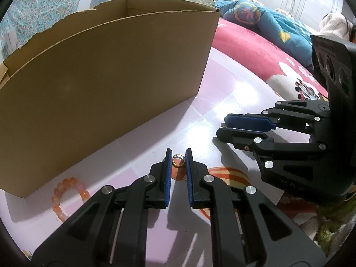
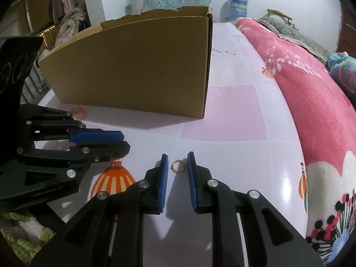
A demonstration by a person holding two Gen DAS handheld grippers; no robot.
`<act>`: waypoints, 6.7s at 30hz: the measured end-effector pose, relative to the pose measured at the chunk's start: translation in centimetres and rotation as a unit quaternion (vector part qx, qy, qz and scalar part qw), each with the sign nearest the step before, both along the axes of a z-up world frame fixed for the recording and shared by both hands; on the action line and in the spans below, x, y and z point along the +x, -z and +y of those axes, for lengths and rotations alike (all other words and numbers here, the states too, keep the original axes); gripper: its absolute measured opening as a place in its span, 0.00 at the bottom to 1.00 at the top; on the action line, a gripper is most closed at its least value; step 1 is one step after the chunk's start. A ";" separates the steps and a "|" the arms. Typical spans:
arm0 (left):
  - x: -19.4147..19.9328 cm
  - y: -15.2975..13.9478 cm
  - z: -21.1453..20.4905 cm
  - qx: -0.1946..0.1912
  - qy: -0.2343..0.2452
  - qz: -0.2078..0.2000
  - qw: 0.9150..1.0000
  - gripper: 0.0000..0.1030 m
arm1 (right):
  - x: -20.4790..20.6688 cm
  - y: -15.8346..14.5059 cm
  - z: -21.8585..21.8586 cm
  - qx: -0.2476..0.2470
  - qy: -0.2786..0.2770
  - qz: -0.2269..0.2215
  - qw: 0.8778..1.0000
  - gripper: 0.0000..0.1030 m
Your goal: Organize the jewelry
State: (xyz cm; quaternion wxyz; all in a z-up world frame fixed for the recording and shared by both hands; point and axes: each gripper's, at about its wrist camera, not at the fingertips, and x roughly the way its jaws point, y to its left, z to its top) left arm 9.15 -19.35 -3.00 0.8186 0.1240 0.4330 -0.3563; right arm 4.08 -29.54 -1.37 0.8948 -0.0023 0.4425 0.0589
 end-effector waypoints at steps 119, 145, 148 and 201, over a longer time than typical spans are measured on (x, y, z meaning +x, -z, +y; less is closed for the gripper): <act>0.1 0.5 17.8 0.028 -0.266 0.050 0.962 0.92 | 1.3 0.8 4.3 -0.055 0.060 0.116 0.990 0.93; -0.3 1.1 16.4 0.071 -0.251 0.031 0.965 0.93 | 1.3 -1.5 7.6 -0.025 0.010 0.042 0.999 0.80; -0.4 1.0 16.2 0.070 -0.250 0.032 0.965 0.93 | 2.1 -1.1 8.7 -0.022 -0.019 0.045 0.999 0.57; 0.8 0.0 10.1 0.036 -0.110 -0.008 0.993 0.28 | 1.1 0.9 2.4 0.101 -0.002 0.037 0.994 0.07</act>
